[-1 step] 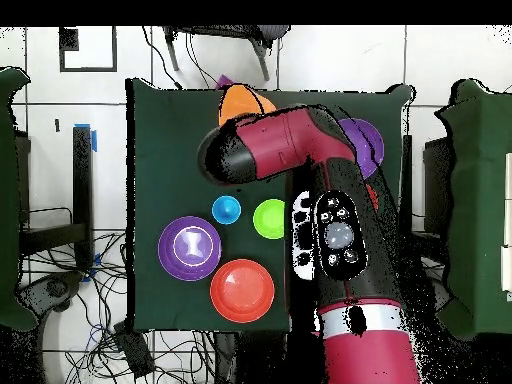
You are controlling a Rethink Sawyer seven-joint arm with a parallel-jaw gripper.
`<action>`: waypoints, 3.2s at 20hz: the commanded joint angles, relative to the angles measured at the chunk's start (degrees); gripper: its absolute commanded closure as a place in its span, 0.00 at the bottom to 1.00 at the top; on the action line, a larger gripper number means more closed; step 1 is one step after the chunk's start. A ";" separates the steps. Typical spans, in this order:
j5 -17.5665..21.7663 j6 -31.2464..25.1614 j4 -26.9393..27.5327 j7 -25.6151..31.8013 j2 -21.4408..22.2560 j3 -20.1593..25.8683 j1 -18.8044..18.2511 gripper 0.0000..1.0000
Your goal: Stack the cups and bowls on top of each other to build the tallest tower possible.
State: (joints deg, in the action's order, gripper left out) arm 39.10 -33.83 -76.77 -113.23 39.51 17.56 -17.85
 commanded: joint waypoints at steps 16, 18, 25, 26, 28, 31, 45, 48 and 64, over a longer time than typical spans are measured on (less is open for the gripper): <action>10.36 1.48 5.34 0.21 -2.78 -6.41 2.28 1.00; 11.20 2.13 5.82 -1.78 -3.37 -8.04 3.54 1.00; 13.87 3.14 6.67 -8.56 -3.90 -15.07 8.87 1.00; 13.84 3.46 6.65 -9.33 -4.02 -15.95 9.42 1.00; 14.08 4.82 6.36 -11.30 -4.46 -18.07 10.81 1.00; 14.37 6.64 6.76 -15.16 -5.97 -21.35 13.27 1.00; 13.94 18.11 11.56 -35.30 -19.37 -38.72 24.71 1.00; 13.38 20.06 12.74 -37.81 -21.82 -41.19 25.86 1.00; 9.97 24.65 19.27 -39.09 -30.16 -49.63 27.26 1.00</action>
State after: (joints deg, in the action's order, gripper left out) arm 50.11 -11.66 -61.18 -143.84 11.67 -33.42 9.20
